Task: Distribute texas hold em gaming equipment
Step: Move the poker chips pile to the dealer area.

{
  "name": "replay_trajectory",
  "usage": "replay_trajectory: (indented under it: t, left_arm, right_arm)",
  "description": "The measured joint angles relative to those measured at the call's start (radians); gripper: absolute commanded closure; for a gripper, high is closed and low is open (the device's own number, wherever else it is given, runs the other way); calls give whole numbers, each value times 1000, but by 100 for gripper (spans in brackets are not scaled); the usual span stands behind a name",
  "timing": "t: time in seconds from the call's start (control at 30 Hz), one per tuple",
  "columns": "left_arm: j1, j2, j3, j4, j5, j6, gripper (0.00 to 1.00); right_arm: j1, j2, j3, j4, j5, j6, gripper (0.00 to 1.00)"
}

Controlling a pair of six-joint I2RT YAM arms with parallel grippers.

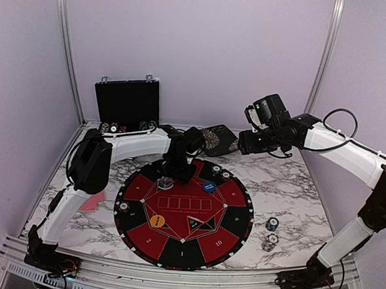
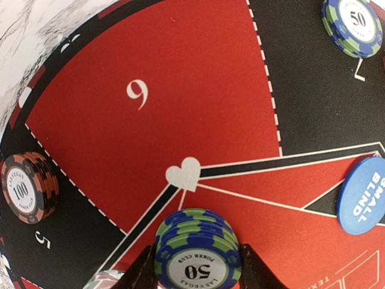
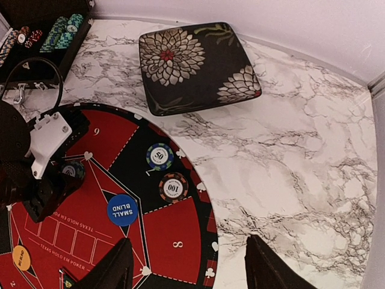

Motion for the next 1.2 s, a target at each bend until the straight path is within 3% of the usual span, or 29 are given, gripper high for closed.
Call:
replay_trajectory:
  t: [0.27,1.2]
  left_arm:
    - [4,-5,-22,17,-2,0,63]
    - [75,-142,-280,163,-35,-48,66]
  right_arm:
    - [0,0,-8,2,0,0,39]
    - [0,4,-14,11,-6,0,39]
